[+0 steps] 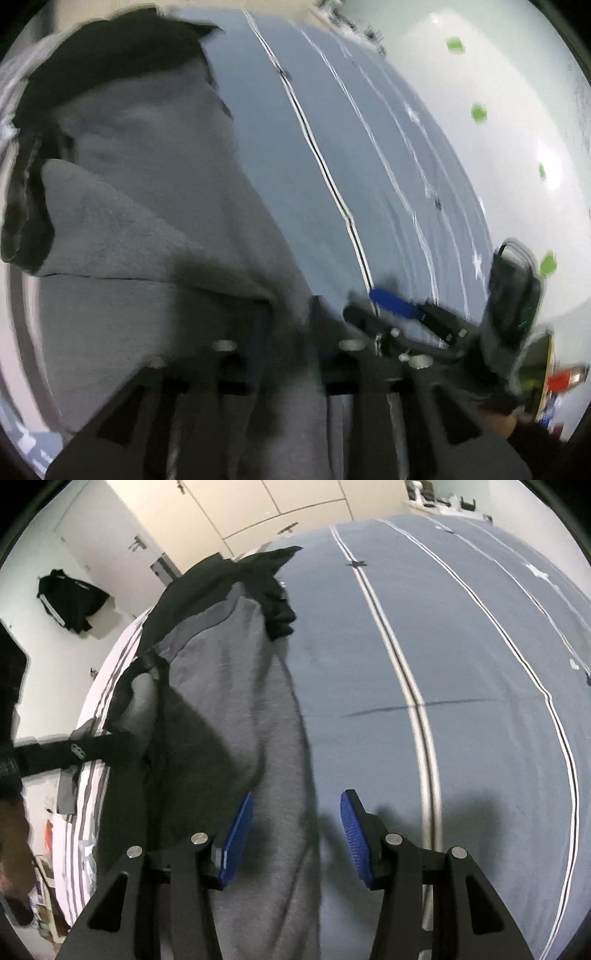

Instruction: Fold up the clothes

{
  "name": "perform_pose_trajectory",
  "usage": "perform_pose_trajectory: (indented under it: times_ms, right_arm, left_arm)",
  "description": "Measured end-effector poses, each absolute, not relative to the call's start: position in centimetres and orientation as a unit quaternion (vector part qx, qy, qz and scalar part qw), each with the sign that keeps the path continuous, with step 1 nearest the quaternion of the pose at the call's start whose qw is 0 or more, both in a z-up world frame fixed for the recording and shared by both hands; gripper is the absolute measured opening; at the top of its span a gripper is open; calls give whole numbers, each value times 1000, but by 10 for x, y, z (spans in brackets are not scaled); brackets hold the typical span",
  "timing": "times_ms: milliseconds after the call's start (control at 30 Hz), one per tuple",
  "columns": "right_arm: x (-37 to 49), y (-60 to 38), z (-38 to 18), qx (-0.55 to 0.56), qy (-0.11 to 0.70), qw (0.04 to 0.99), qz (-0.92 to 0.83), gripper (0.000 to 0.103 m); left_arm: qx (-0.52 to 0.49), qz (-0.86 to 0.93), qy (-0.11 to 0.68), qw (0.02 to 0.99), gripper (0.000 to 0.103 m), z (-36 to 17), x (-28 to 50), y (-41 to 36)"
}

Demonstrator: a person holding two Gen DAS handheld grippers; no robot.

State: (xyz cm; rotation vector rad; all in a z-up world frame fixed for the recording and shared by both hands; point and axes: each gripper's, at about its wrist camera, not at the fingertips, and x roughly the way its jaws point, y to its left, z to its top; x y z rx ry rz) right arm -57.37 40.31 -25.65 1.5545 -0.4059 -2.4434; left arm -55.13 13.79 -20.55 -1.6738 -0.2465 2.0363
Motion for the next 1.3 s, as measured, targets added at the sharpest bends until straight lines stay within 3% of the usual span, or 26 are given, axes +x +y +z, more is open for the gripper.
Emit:
perform_pose_trajectory:
  times_ms: [67,133,233,333,467,633,767,800,867,900,967,1000,1033,1067,1100,1300]
  right_arm:
    - [-572,408,-260,530,-139,106,-829,45]
    - [-568,407,-264,531,-147,114,-827,45]
    - [-562,393,-265,523,-143,138,-829,46]
    - [-559,366,-269,521,-129,160,-828,46]
    - [-563,325,-281,530,-108,176,-822,46]
    - [-569,301,-297,543,-117,173,-813,46]
    - [-574,307,-293,532,-145,170,-817,46]
    - [-574,309,-291,528,-149,166,-820,46]
    - [-580,310,-294,530,-150,158,-819,46]
    - [-584,308,-297,533,-147,156,-818,46]
    - [-592,302,-302,540,-132,150,-818,46]
    - [-595,299,-304,542,-121,146,-819,45]
    - [-598,295,-306,544,-110,143,-820,39]
    - [-597,296,-306,541,-110,139,-822,20]
    - [-597,297,-306,537,-110,136,-825,15]
    - [-589,312,-304,519,-119,149,-833,6]
  left_arm:
    - [-615,744,-107,238,40,-203,-545,121]
    - [-597,756,-121,237,61,-188,-538,94]
    - [-520,809,-114,249,82,-149,-524,43]
    - [-468,860,-72,192,82,-143,-534,-10]
    - [-498,853,-117,108,75,-177,-581,-67]
    - [-511,839,-144,119,75,-214,-625,-62]
    - [-514,846,-60,131,75,-228,-627,-27]
    - [-515,846,-50,131,73,-233,-625,-24]
    - [-519,844,-34,132,51,-240,-621,-20]
    - [-522,842,-28,133,26,-245,-622,-19]
    - [-523,842,-25,133,20,-252,-624,-20]
    - [-518,844,-29,133,11,-250,-625,-21]
    - [-514,847,-32,134,10,-248,-626,-21]
    - [-507,850,-39,138,10,-243,-627,-21]
    - [-497,855,-43,145,8,-234,-628,-20]
    - [-446,872,-79,188,7,-177,-662,4]
